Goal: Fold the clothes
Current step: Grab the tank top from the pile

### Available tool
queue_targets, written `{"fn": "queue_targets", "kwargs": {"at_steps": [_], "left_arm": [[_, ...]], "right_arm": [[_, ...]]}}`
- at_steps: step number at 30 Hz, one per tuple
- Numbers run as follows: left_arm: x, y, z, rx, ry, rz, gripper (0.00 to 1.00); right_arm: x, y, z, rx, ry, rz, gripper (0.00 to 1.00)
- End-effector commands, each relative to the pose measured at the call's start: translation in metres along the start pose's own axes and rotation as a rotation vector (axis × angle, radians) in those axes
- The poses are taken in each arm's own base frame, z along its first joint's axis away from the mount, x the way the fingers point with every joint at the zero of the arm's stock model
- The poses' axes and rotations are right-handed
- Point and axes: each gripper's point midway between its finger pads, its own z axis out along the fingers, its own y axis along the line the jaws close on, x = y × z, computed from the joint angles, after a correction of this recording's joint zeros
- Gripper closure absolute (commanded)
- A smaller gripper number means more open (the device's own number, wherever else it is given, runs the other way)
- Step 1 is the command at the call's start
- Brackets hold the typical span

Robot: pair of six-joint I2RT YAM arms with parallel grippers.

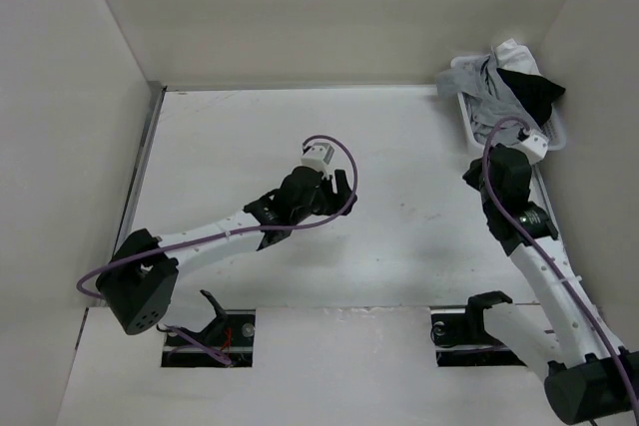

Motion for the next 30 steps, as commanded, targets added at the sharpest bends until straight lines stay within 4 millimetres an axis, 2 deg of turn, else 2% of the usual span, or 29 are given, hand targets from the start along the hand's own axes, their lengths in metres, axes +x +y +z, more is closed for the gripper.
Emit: {"fn": "queue_targets", "kwargs": {"at_steps": [1, 4, 6, 7, 8, 9, 11, 13, 15, 16, 18, 19, 21, 22, 23, 26, 27, 30], "left_arm": [[-0.015, -0.031, -0.015, 0.120, -0.068, -0.014, 0.40], [-0.017, -0.039, -0.020, 0.156, -0.096, -0.004, 0.49], [-0.018, -0.044, -0.025, 0.173, -0.107, 0.003, 0.60], [-0.017, -0.046, -0.027, 0.183, -0.112, 0.007, 0.72], [-0.017, -0.047, -0.029, 0.189, -0.116, 0.009, 0.80], [-0.016, -0.047, -0.032, 0.192, -0.121, 0.007, 0.87], [-0.016, -0.047, -0.035, 0.197, -0.134, 0.003, 0.92], [-0.018, -0.046, -0.038, 0.198, -0.148, 0.002, 0.91], [-0.022, -0.045, -0.038, 0.189, -0.167, 0.005, 0.84], [-0.023, -0.042, -0.037, 0.181, -0.172, 0.008, 0.78], [-0.023, -0.035, -0.032, 0.163, -0.178, 0.009, 0.67], [-0.022, -0.031, -0.029, 0.152, -0.181, 0.009, 0.63], [-0.020, -0.022, -0.025, 0.134, -0.181, 0.014, 0.59], [-0.020, -0.018, -0.023, 0.126, -0.183, 0.016, 0.58], [-0.019, -0.014, -0.020, 0.116, -0.185, 0.017, 0.57], [-0.021, -0.006, -0.013, 0.103, -0.196, 0.010, 0.54], [-0.022, -0.005, -0.012, 0.102, -0.200, 0.008, 0.54], [-0.022, -0.001, -0.007, 0.098, -0.204, 0.006, 0.52]], "right_arm": [[-0.029, -0.005, 0.011, 0.050, -0.053, 0.014, 0.94], [-0.040, -0.010, 0.019, 0.081, -0.075, 0.024, 0.91], [-0.051, -0.018, 0.026, 0.113, -0.106, 0.041, 0.86], [-0.056, -0.023, 0.030, 0.126, -0.117, 0.059, 0.83], [-0.060, -0.025, 0.033, 0.131, -0.124, 0.066, 0.80], [-0.064, -0.029, 0.038, 0.142, -0.133, 0.073, 0.73], [-0.073, -0.037, 0.049, 0.168, -0.150, 0.087, 0.61], [-0.083, -0.044, 0.062, 0.189, -0.161, 0.091, 0.57], [-0.090, -0.058, 0.084, 0.228, -0.156, 0.098, 0.58], [-0.091, -0.065, 0.096, 0.239, -0.141, 0.105, 0.62], [-0.088, -0.077, 0.124, 0.258, -0.095, 0.121, 0.85], [-0.084, -0.082, 0.138, 0.264, -0.069, 0.127, 0.92], [-0.080, -0.087, 0.164, 0.258, -0.038, 0.128, 0.94], [-0.079, -0.090, 0.177, 0.256, -0.033, 0.127, 0.91], [-0.078, -0.096, 0.189, 0.260, -0.026, 0.136, 0.84], [-0.070, -0.104, 0.228, 0.239, 0.018, 0.175, 0.55], [-0.068, -0.105, 0.237, 0.234, 0.031, 0.183, 0.51], [-0.061, -0.103, 0.263, 0.212, 0.054, 0.190, 0.50]]}}
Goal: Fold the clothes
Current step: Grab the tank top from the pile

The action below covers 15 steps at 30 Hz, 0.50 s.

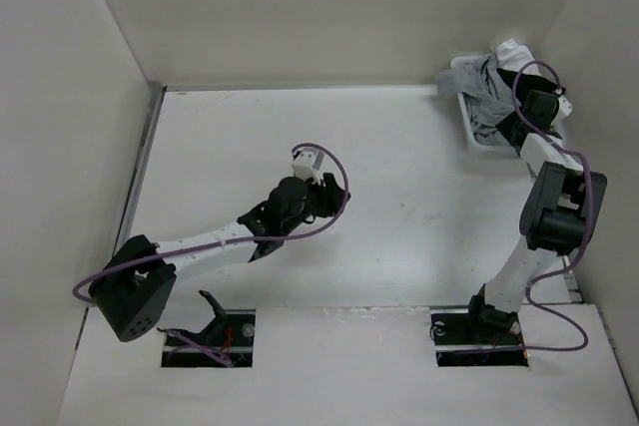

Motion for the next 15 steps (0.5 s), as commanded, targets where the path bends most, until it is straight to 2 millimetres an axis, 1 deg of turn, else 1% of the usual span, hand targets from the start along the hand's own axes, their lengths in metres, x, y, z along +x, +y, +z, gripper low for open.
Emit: {"fn": "queue_targets", "kwargs": {"at_steps": [1, 5, 9, 12, 15], "left_arm": [[-0.014, -0.005, 0.004, 0.035, -0.072, 0.001, 0.52], [-0.013, -0.004, 0.006, 0.038, -0.077, 0.000, 0.51], [-0.014, 0.001, 0.008, 0.029, -0.082, -0.005, 0.51], [-0.014, 0.006, 0.009, 0.018, -0.081, -0.008, 0.51], [-0.014, 0.008, 0.011, 0.016, -0.079, -0.012, 0.51]], "right_arm": [[-0.035, 0.039, 0.012, -0.124, -0.077, 0.029, 0.50], [-0.044, 0.046, 0.028, -0.136, -0.088, 0.055, 0.51], [-0.047, 0.054, 0.043, -0.141, -0.072, 0.063, 0.51], [-0.048, 0.058, 0.049, -0.138, -0.070, 0.068, 0.51], [-0.048, 0.060, 0.053, -0.145, -0.068, 0.072, 0.54]]}}
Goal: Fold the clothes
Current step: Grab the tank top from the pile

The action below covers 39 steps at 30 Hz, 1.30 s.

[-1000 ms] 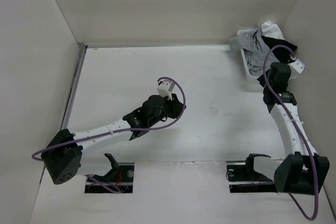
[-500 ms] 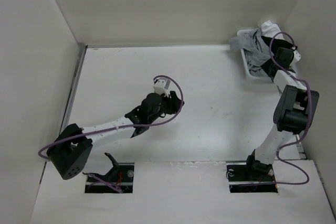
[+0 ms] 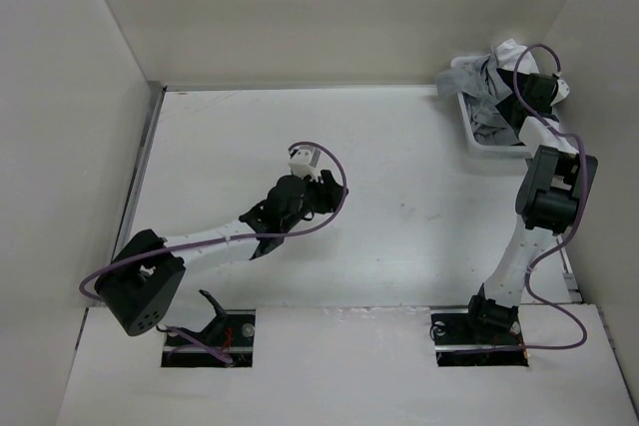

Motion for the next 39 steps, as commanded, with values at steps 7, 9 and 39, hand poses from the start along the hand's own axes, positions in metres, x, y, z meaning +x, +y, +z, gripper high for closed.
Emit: {"fn": "queue_targets", "kwargs": {"at_steps": [7, 9, 39], "left_arm": [[-0.007, -0.004, 0.005, 0.039, -0.028, -0.012, 0.51], [-0.008, -0.003, 0.005, 0.037, -0.031, -0.016, 0.51], [-0.018, 0.013, 0.007, -0.002, -0.055, -0.065, 0.52]], "right_arm": [[-0.010, 0.005, 0.001, 0.000, -0.019, 0.011, 0.49], [-0.010, 0.001, 0.000, 0.017, -0.025, 0.002, 0.51], [-0.116, 0.182, -0.206, -0.504, -0.338, -0.017, 1.00]]}}
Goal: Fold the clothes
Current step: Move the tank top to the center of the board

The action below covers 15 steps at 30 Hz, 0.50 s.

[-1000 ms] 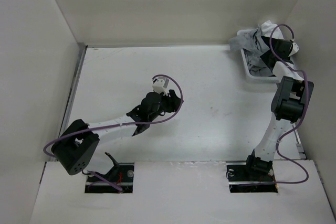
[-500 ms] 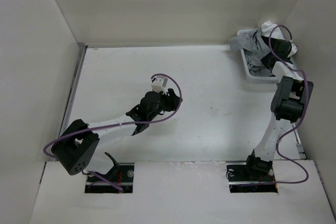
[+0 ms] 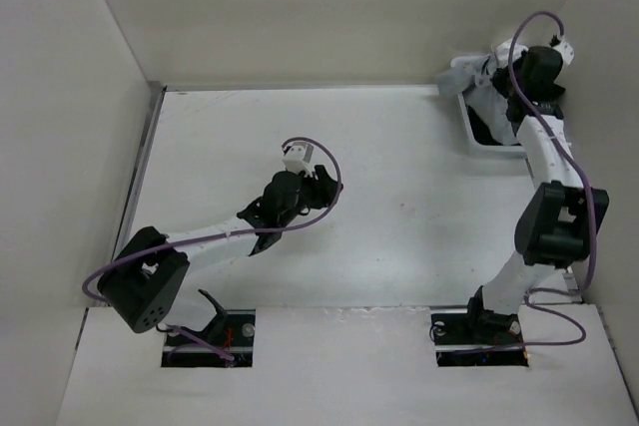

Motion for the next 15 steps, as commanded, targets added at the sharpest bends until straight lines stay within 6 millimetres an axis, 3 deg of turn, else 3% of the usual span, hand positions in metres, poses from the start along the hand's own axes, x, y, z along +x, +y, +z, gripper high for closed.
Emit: {"fn": "queue_targets", "kwargs": {"at_steps": [1, 5, 8, 12, 15], "left_arm": [[-0.016, -0.002, -0.001, 0.021, -0.051, -0.040, 0.53], [-0.040, 0.011, -0.012, -0.005, -0.107, -0.094, 0.53], [-0.058, 0.020, -0.023, -0.026, -0.152, -0.132, 0.53], [-0.078, 0.028, -0.040, -0.041, -0.205, -0.171, 0.53], [-0.090, 0.029, -0.049, -0.042, -0.239, -0.179, 0.52]], "right_arm": [[-0.104, 0.143, -0.115, -0.368, -0.292, -0.020, 1.00], [-0.108, 0.224, -0.206, -0.554, -0.348, -0.091, 1.00], [-0.109, 0.269, -0.284, -0.673, -0.422, -0.147, 1.00], [-0.112, 0.305, -0.376, -0.819, -0.490, -0.185, 1.00], [-0.101, 0.323, -0.412, -0.897, -0.492, -0.214, 1.00]]}}
